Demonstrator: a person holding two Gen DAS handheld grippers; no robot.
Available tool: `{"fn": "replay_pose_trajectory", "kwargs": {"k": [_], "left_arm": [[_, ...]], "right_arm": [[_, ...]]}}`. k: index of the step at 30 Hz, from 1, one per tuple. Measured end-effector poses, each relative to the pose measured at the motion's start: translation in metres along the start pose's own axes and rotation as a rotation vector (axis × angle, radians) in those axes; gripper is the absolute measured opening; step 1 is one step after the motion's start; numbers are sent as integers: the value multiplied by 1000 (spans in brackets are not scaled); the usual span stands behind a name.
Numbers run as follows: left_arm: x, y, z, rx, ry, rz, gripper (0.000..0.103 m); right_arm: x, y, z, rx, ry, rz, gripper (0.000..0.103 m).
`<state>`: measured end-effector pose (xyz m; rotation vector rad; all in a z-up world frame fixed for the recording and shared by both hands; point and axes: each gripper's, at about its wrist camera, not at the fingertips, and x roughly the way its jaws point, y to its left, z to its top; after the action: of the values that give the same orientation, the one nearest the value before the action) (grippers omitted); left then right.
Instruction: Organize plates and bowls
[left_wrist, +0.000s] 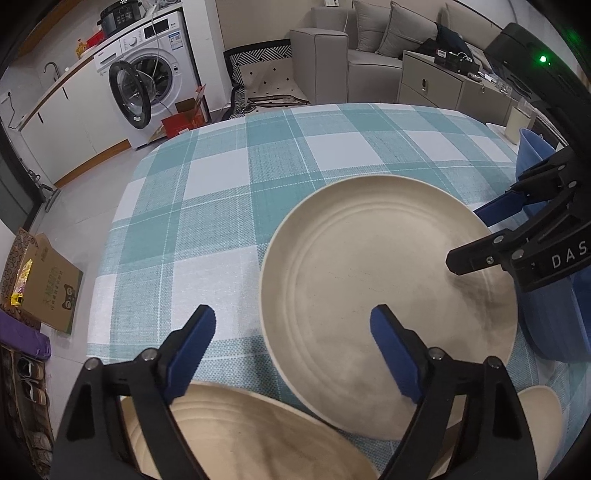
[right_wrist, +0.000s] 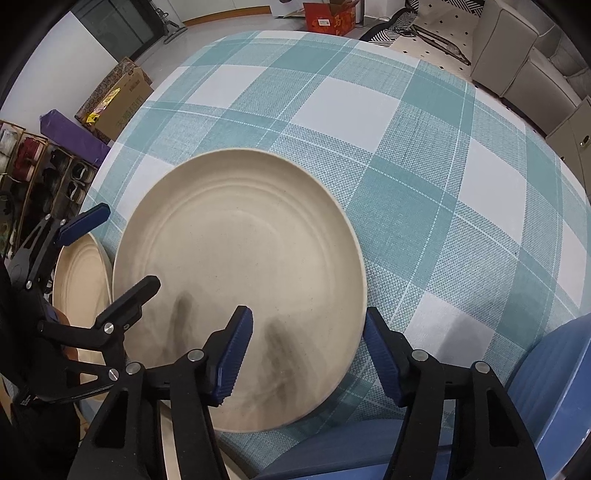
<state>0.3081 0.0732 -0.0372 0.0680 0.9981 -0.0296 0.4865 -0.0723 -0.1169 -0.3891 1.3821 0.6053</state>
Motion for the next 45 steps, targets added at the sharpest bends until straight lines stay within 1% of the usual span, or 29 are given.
{"fn": "replay_pose_trajectory", "kwargs": {"k": [8, 13, 15, 19, 24, 25, 27, 29, 32, 36, 39, 45], "left_arm": [[-4, -10, 5, 14, -13, -51, 84], [-4, -2, 6, 9, -10, -9, 84], [-2, 5, 5, -17, 6, -10, 84], [7, 17, -3, -67, 73, -24, 84], [13, 16, -8, -70, 105, -54, 84], [13, 13, -8, -61, 106, -63, 81], [14, 8, -8, -43, 118, -81, 60], [15, 4, -8, -38, 121, -92, 51], [15, 1, -6, -37, 115, -61, 49], [14, 8, -4, -70, 112, -66, 41], [11, 11, -4, -82, 102, -66, 41], [7, 16, -1, -115, 86, -53, 41]], "right_arm": [[-5, -2, 1, 13, -17, 14, 62], [-3, -4, 4, 20, -14, 14, 62], [-2, -5, 4, 20, -11, 3, 62], [2, -3, 4, 10, 11, 6, 62], [10, 3, 2, -14, 42, -4, 62], [11, 4, 2, -18, 45, -8, 62], [12, 6, 2, -20, 45, -14, 62], [12, 6, 3, -18, 38, -17, 61], [12, 6, 4, -15, 32, -23, 57], [11, 6, 1, -31, 25, -43, 50], [10, 4, 2, -28, 16, -44, 44], [11, 8, 2, -49, 5, -71, 38]]}}
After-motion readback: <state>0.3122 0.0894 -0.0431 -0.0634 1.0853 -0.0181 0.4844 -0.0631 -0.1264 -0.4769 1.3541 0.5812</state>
